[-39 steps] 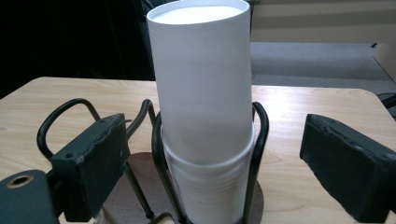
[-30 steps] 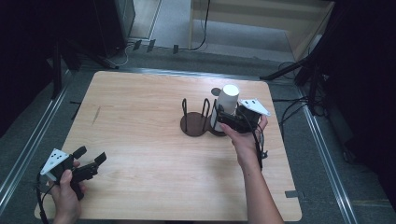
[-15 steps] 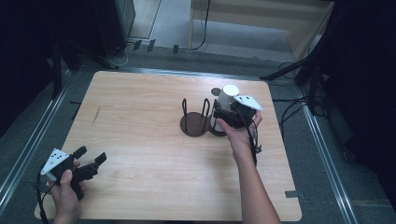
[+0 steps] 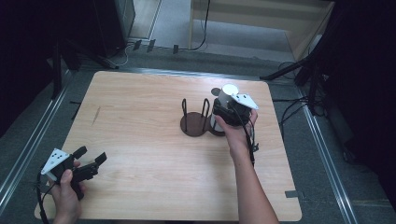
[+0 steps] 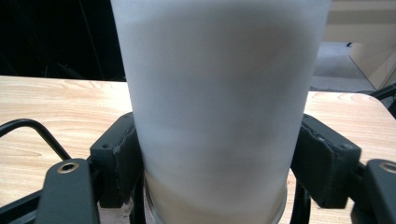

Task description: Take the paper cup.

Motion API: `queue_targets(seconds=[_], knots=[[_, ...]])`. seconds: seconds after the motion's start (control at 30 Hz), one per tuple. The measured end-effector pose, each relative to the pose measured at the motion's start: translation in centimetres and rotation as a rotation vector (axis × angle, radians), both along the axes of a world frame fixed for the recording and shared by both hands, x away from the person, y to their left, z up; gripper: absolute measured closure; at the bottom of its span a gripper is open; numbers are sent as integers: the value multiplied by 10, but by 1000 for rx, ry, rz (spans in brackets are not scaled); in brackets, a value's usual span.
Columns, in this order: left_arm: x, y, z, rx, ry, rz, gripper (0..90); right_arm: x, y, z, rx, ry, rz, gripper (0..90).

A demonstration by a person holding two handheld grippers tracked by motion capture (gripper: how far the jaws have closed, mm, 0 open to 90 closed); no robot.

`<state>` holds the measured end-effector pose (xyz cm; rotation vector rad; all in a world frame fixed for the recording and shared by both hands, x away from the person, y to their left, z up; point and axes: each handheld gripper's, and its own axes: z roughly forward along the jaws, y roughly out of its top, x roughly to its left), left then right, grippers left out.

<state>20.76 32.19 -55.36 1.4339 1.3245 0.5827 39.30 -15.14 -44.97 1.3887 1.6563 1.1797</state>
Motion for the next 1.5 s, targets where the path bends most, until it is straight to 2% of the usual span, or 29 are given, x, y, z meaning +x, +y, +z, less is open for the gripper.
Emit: queue_targets(seconds=[0.43,0.83,1.13,1.5], knots=[[0,0,0,-1,-1,1,89,-1,1,4,-33,-29,0,255],[0,0,0,-2,-1,1,89,-2,1,14,-27,-57,-2,278],[0,0,0,-2,-1,2,89,-5,-2,33,-21,-124,28,313],[0,0,0,-2,-1,2,89,-8,-4,51,5,-164,18,320]])
